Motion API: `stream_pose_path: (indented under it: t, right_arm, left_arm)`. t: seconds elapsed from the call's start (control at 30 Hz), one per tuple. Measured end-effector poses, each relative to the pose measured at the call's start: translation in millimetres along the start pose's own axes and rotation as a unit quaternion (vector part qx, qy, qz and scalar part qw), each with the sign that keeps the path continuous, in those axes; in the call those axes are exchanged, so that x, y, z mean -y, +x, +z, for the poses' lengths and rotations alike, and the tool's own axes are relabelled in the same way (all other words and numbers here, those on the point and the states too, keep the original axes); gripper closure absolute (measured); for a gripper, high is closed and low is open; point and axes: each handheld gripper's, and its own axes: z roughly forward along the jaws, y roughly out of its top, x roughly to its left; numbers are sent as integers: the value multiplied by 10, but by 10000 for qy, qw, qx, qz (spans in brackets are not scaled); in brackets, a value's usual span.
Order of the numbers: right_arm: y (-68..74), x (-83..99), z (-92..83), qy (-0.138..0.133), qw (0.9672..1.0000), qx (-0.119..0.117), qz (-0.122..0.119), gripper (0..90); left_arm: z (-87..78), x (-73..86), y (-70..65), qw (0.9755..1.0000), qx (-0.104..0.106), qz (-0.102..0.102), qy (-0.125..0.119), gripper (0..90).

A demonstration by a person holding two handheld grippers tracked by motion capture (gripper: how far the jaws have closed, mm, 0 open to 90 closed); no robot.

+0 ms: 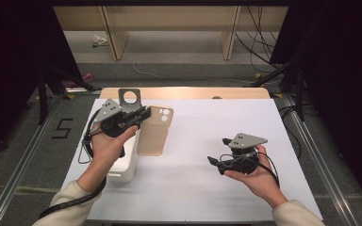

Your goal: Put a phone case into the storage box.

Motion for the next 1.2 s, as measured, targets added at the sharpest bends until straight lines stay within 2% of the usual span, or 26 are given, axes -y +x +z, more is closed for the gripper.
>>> stream_pose_path:
  t: [1.2]
  right_arm:
    - [-102,101,-150,-76,9996,152,212,163]
  left_arm:
    - [-242,-180,333,9990,-331,-145,-275,813]
